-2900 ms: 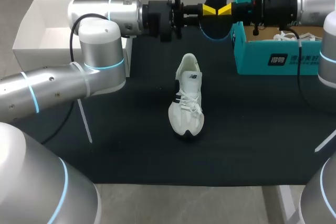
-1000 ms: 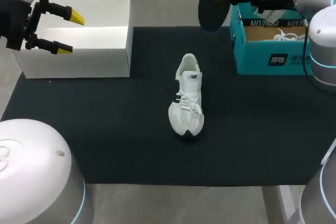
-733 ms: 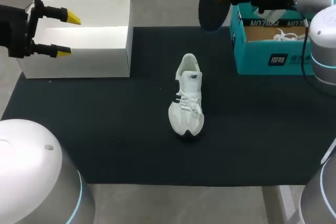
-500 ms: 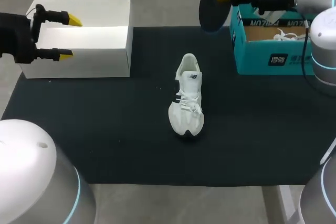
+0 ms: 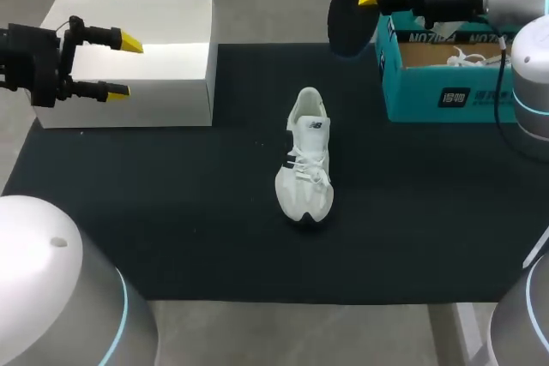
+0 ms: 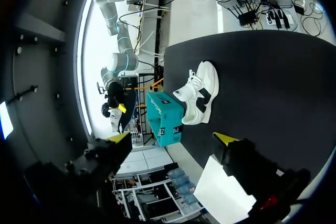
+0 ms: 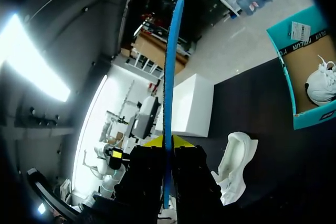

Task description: Take the shoe out of the shoebox, open the shoe tongue, remove and reinsert the insole, then place the shoe into the shoebox

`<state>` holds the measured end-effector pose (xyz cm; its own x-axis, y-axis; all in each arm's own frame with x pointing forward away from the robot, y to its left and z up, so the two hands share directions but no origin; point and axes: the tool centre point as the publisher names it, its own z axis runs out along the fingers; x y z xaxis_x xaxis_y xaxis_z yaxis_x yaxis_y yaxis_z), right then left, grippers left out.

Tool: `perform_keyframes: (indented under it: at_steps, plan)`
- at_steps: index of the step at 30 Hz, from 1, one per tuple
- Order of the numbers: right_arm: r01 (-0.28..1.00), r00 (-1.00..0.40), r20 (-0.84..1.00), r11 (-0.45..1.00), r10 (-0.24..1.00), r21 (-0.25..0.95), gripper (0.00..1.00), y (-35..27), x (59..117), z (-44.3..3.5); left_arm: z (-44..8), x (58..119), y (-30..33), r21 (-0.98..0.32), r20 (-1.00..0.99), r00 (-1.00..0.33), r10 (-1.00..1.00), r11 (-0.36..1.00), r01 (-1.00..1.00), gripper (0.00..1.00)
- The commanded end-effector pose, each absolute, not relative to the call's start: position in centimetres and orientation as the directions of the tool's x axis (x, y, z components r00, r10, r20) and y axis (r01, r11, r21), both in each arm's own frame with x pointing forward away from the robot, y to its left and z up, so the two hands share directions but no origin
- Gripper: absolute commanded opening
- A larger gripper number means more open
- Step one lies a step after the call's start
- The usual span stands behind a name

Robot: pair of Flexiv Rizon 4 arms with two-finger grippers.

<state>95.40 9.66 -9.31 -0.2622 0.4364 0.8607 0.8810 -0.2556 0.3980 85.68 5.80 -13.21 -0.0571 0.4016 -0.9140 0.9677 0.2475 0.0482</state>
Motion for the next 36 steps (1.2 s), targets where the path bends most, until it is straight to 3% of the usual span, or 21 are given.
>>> perform_keyframes:
  at_steps: [1,9,15,18,36]
  plan:
    - [0.879,-0.259,0.86,-0.261,0.439,0.398,0.0,9.8,95.1,-9.4,-13.7,86.8,5.7,0.016,-0.912,-0.053,0.406,0.164,0.986,1.0]
    - [0.877,-0.278,0.853,-0.246,0.441,0.413,0.0,10.2,95.3,-9.3,-13.8,86.9,5.4,0.011,-0.907,-0.071,0.415,0.192,0.981,1.0]
    - [0.87,-0.417,0.82,-0.088,0.393,0.485,0.0,10.8,95.5,-8.5,-13.8,86.9,5.4,0.011,-0.907,-0.071,0.415,0.192,0.981,1.0]
    - [0.88,-0.419,0.832,-0.063,0.363,0.471,0.0,10.8,95.8,-8.2,-13.8,86.9,5.4,0.011,-0.907,-0.071,0.415,0.192,0.981,1.0]
    - [0.88,-0.419,0.832,-0.063,0.363,0.471,0.0,10.8,95.8,-8.2,-13.8,86.9,5.4,0.011,-0.907,-0.071,0.415,0.192,0.981,1.0]
